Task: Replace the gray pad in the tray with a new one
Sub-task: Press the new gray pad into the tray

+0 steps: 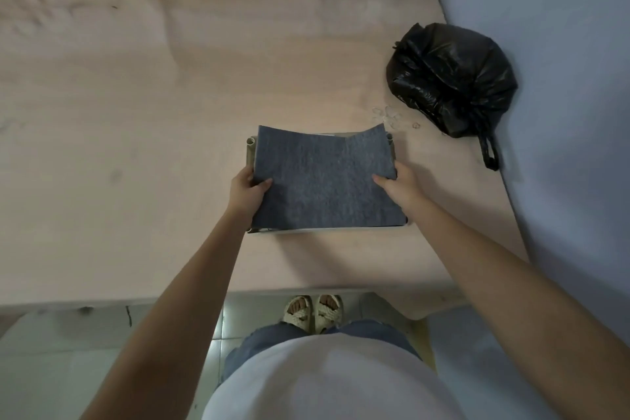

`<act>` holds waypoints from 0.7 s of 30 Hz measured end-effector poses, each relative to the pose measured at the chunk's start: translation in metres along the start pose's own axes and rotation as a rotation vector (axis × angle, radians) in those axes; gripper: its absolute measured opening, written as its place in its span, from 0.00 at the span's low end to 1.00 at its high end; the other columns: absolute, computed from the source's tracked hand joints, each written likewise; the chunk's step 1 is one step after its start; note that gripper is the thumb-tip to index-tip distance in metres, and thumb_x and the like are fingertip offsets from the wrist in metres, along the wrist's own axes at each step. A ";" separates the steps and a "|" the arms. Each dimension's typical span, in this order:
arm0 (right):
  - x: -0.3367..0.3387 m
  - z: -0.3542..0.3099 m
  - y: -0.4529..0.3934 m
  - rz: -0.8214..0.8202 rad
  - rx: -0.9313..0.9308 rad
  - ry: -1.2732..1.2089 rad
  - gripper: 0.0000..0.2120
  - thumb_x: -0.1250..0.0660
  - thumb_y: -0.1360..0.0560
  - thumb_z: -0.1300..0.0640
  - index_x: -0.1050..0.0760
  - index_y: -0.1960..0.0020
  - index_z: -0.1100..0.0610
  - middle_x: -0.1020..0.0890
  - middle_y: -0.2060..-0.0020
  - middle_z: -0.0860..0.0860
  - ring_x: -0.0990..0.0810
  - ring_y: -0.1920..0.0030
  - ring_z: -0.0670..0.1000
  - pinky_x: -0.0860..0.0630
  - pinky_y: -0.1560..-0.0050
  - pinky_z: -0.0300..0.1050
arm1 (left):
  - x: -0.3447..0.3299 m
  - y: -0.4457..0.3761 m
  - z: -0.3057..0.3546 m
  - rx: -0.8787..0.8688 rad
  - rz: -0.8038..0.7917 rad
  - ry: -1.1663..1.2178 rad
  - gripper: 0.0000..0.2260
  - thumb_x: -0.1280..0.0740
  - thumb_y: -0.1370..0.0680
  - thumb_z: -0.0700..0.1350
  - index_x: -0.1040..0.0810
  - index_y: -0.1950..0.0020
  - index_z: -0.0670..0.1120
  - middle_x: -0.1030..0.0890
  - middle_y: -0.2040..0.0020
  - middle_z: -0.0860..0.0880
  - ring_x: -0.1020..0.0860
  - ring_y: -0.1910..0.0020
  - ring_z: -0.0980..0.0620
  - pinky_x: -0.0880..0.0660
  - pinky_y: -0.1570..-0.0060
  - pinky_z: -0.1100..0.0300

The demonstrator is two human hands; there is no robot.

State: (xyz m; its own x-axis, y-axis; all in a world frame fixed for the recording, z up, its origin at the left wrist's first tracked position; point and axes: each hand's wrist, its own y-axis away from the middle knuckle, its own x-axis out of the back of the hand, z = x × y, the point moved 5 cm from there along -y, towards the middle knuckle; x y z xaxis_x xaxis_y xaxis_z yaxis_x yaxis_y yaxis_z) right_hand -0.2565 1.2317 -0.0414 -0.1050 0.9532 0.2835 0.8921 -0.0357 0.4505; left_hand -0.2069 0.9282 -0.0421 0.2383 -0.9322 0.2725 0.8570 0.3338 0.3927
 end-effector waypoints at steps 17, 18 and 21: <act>-0.003 0.000 0.001 0.188 0.034 0.217 0.11 0.35 0.24 0.62 0.27 0.43 0.63 0.20 0.46 0.59 0.22 0.47 0.57 0.27 0.51 0.45 | -0.016 0.008 -0.007 -0.027 0.047 -0.299 0.09 0.38 0.21 0.42 0.31 0.43 0.40 0.23 0.49 0.46 0.24 0.47 0.41 0.32 0.54 0.55; -0.004 0.000 0.002 0.201 0.038 0.231 0.10 0.35 0.24 0.62 0.27 0.43 0.63 0.20 0.47 0.59 0.22 0.47 0.58 0.27 0.51 0.45 | -0.016 0.008 -0.005 -0.033 0.051 -0.321 0.11 0.38 0.21 0.42 0.32 0.41 0.40 0.22 0.47 0.44 0.24 0.47 0.41 0.31 0.54 0.55; -0.007 -0.003 0.005 0.255 0.049 0.314 0.10 0.36 0.24 0.61 0.28 0.46 0.65 0.20 0.48 0.61 0.21 0.49 0.60 0.25 0.54 0.47 | -0.017 0.010 0.001 -0.053 0.046 -0.433 0.15 0.39 0.21 0.41 0.36 0.36 0.39 0.23 0.41 0.40 0.24 0.45 0.38 0.29 0.51 0.50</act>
State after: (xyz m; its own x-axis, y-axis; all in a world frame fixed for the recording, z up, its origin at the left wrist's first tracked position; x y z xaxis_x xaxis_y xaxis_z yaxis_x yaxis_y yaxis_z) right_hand -0.2525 1.2242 -0.0387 0.0003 0.7770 0.6294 0.9261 -0.2377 0.2930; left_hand -0.2028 0.9474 -0.0421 0.0727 -0.7685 0.6357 0.8750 0.3550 0.3292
